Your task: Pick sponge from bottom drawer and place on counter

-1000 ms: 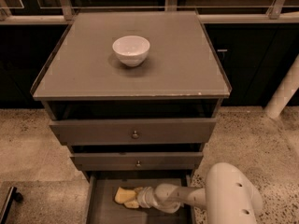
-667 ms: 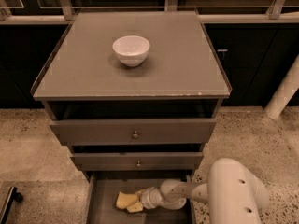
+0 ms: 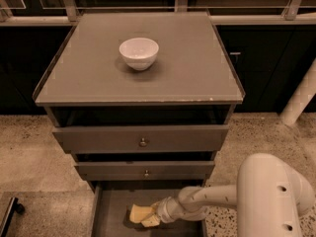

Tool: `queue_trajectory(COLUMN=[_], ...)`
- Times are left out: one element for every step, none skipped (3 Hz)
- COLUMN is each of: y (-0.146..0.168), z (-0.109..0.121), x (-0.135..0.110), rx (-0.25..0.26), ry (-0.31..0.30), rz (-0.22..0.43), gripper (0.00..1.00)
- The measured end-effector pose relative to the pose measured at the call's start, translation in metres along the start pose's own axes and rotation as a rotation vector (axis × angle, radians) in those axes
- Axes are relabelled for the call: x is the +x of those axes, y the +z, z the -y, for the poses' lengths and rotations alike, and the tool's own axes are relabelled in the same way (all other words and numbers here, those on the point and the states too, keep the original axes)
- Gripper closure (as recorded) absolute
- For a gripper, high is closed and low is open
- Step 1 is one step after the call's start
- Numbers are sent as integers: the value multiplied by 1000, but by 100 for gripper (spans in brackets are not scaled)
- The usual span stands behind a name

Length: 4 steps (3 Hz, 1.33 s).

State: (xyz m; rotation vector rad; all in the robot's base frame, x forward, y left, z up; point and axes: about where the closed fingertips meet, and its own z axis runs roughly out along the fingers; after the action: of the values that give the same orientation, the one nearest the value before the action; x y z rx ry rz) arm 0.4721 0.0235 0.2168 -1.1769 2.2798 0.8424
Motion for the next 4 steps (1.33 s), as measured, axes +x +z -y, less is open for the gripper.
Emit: queue_trajectory(y=[-39,-75,-102,-102], z=[-5,0,6,6], x=[-12,-35,-67,-67], rx=[82,142,181,181], ry=[-16,-57,-115,-115], rz=[-48,-56,-48,-48], gripper=[100,100,100,100])
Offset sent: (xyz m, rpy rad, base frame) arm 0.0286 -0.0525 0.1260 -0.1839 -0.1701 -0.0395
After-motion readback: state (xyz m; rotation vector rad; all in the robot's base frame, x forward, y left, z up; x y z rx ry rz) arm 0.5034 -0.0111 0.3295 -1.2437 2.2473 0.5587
